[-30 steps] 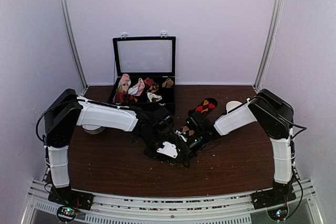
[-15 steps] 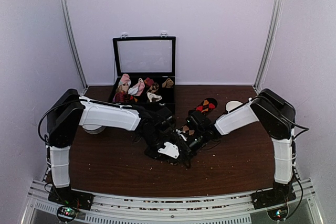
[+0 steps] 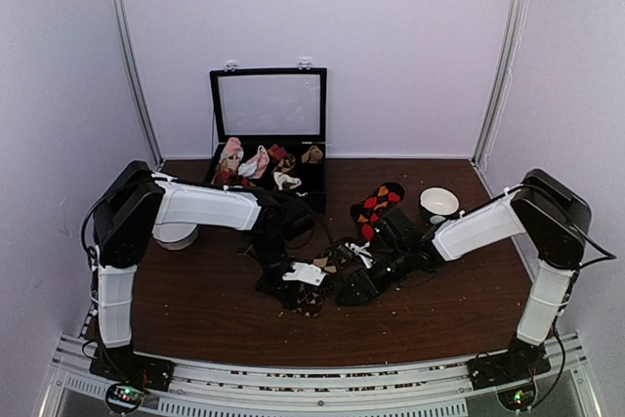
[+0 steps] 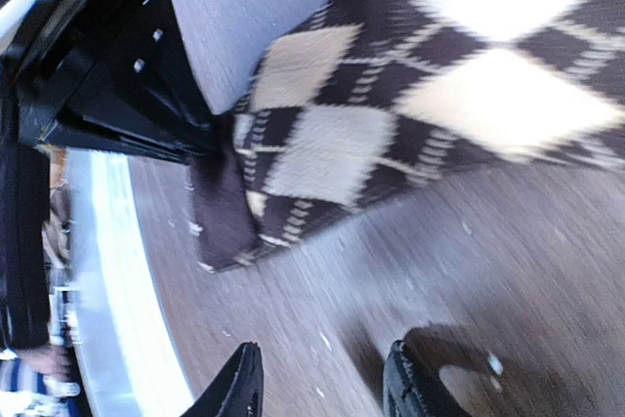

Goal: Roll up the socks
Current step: Roll the sock at the center of the board.

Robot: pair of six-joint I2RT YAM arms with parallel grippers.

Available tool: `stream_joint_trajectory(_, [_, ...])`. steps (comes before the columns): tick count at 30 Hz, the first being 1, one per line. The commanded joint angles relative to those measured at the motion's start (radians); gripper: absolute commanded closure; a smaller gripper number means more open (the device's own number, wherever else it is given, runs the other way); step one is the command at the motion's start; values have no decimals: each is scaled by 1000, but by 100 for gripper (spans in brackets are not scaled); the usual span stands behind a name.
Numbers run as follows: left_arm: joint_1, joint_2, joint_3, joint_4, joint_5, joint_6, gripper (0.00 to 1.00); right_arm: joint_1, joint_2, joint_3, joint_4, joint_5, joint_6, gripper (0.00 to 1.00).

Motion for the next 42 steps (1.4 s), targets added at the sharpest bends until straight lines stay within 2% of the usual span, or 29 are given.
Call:
stream_joint_trajectory(1, [2, 20, -6, -119, 118, -44, 99, -1, -101, -116, 76, 158, -47, 55])
stream_joint_trajectory(3, [4, 27, 8, -138, 145, -52, 99, 6, -190, -186, 155, 206, -62, 52])
stream_joint_trajectory(4, [6, 34, 21, -150, 161, -58, 99, 14, -235, -220, 190, 231, -78, 47])
stream_joint_trajectory(5, [12, 44, 39, -171, 182, -61, 99, 28, -287, -256, 222, 265, -96, 38])
stream_joint_trajectory(6, [18, 62, 60, -195, 203, -66, 99, 45, -337, -289, 247, 307, -121, 17])
stream_joint_trajectory(7, [25, 81, 84, -216, 224, -75, 99, 65, -382, -319, 265, 354, -145, 2])
stream_joint_trajectory(9, [40, 134, 131, -252, 253, -99, 99, 103, -455, -358, 268, 461, -191, 0])
stream_joint_trajectory(16, [100, 232, 235, -317, 330, -162, 100, 155, -654, -427, 232, 805, -185, 0])
stream_joint_trajectory(20, [109, 265, 260, -317, 314, -197, 100, 150, -771, -505, 323, 972, -12, 0])
stream_joint_trajectory(21, [109, 269, 262, -319, 311, -200, 100, 148, -778, -513, 351, 970, -4, 0])
stream_joint_trajectory(24, [109, 280, 274, -330, 305, -207, 100, 175, -736, -514, 422, 729, -227, 0])
stream_joint_trajectory(28, [109, 302, 291, -339, 274, -228, 100, 334, -644, -469, 384, 770, -490, 5])
stream_joint_trajectory(32, [109, 312, 291, -316, 227, -276, 100, 423, -543, -431, 449, 799, -630, 20])
stream_joint_trajectory(36, [109, 321, 294, -305, 210, -307, 100, 469, -392, -315, 431, 790, -744, 44])
stream_joint_trajectory(42, [109, 327, 292, -304, 206, -307, 100, 470, -194, -141, 426, 708, -824, 53])
